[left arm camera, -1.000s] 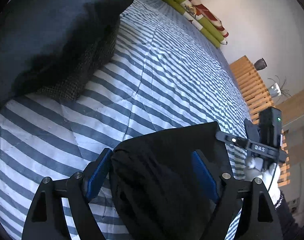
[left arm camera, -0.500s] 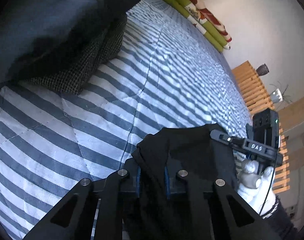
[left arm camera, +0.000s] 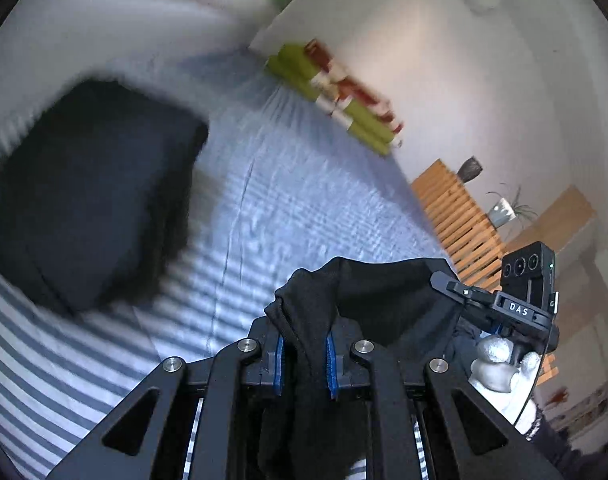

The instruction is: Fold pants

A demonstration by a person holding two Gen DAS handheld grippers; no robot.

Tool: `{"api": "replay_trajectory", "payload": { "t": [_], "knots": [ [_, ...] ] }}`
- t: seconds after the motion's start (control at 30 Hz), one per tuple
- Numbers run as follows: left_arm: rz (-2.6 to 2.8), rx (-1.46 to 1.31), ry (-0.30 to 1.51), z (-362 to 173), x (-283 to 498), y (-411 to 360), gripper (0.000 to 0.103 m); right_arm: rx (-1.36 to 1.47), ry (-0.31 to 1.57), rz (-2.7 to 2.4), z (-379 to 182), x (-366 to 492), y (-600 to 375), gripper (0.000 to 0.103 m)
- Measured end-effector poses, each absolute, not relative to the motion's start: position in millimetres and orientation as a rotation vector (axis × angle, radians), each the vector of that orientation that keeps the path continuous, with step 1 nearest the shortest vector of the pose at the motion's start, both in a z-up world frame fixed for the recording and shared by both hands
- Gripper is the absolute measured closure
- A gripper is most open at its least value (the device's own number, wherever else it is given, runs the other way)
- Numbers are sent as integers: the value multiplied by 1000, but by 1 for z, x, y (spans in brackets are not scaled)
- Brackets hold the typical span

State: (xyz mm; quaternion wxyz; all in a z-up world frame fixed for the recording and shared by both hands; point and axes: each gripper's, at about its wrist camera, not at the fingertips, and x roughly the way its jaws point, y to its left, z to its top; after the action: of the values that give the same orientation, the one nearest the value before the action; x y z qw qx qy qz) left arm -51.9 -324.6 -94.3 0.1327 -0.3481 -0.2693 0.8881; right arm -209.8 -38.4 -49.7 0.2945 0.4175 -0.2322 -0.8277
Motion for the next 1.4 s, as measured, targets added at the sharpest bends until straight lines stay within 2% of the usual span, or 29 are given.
{"api": "replay_trajectory", "payload": {
  "t": [0.27,0.5,0.67,0.83,0.93,1.03,1.17,1.2,1.23,1.27,1.3,1.33,1.4],
  "knots": [
    [2722,-830,-685,-17,-17,-373,88,912,-580,-2214,21,-186,-87,96],
    [2886,-719,-602,39,11,-437,88,813,-486,-2169,42,-163,-162,97],
    [2973,-680,-559,61,1,-493,88,786,-468,-2116,50,-185,-213,97],
    [2995,-745,-598,38,-73,-549,88,817,-490,-2111,30,-241,-256,97],
    [2970,-856,-664,-7,-131,-581,88,875,-469,-2182,0,-289,-276,97],
    [2928,-960,-728,-52,-178,-602,88,982,-522,-2212,-35,-334,-277,97],
    [2928,-1027,-697,-85,-218,-608,88,1085,-554,-2246,-70,-378,-278,97],
    [2938,-1051,-683,-92,-227,-609,85,1101,-538,-2264,-75,-386,-280,97],
    [2958,-1071,-671,-94,-233,-611,78,1119,-525,-2280,-81,-393,-282,95],
    [2972,-1092,-670,-96,-238,-614,62,1136,-514,-2288,-84,-400,-283,90],
    [2984,-1125,-682,-98,-243,-617,52,1163,-504,-2305,-89,-407,-285,89],
    [3009,-1132,-707,-97,-245,-621,44,1189,-504,-2324,-93,-414,-284,82],
    [3049,-1075,-734,-91,-238,-627,44,1205,-531,-2363,-95,-419,-276,80]
  ]
}}
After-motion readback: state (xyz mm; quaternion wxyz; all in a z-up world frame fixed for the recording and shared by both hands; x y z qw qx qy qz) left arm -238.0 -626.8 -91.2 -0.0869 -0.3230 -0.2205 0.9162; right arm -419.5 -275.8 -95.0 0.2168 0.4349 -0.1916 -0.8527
